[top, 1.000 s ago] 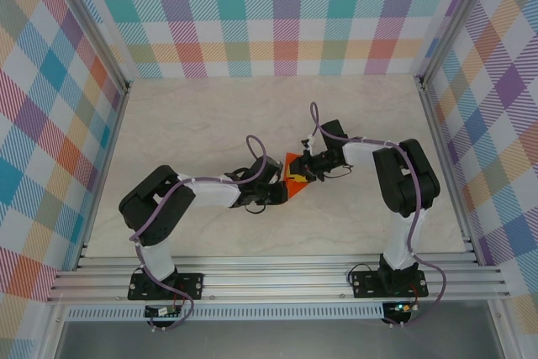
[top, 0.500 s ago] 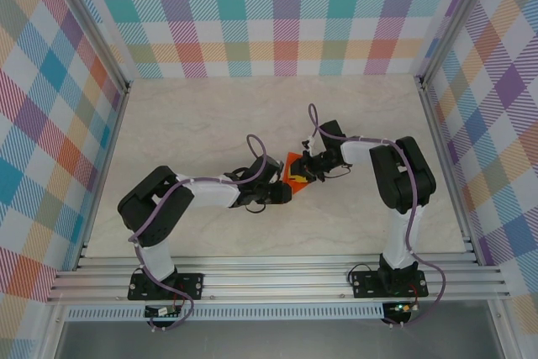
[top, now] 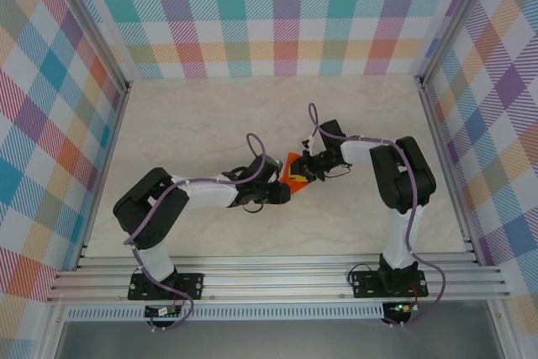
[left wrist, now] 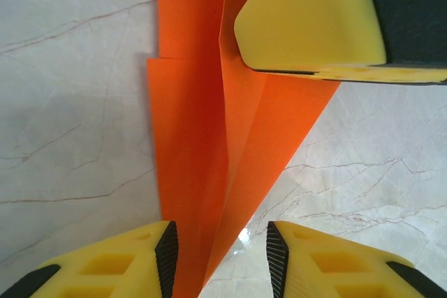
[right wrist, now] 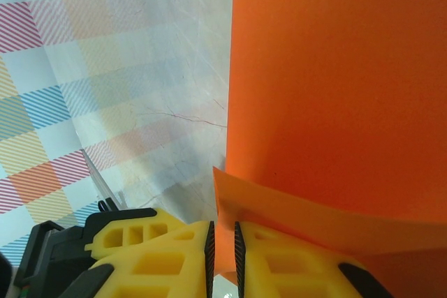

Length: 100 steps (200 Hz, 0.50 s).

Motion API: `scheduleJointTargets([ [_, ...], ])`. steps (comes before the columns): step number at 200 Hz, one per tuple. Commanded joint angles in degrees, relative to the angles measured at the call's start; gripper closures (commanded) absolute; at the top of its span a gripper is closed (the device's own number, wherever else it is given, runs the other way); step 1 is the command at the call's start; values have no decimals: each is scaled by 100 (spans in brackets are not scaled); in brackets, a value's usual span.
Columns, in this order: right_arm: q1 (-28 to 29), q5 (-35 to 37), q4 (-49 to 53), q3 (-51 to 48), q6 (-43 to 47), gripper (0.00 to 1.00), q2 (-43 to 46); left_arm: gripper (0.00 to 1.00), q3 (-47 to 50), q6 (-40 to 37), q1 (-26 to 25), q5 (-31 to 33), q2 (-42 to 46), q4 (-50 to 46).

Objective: Fold a paper plane with a square sheet of paper (pick it up from the middle)
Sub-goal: Fourth fold the wing at the center of the table.

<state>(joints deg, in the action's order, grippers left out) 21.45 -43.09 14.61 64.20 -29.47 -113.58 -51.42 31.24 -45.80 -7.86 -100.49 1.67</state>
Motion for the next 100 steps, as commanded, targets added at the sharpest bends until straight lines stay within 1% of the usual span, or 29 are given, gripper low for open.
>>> scheduleJointTargets([
  [1, 26, -12, 85, 127, 131, 82, -59, 58, -71, -183, 51, 158, 208, -216],
  [33, 30, -17, 90, 136, 133, 82, -41, 59, -139, -237, 48, 127, 45, -319],
  [51, 30, -25, 83, 136, 122, 82, -37, 60, -175, -250, 49, 213, -44, -395],
  [100, 26, -29, 96, 127, 137, 82, -24, 66, -248, -321, 50, 147, -238, -363],
])
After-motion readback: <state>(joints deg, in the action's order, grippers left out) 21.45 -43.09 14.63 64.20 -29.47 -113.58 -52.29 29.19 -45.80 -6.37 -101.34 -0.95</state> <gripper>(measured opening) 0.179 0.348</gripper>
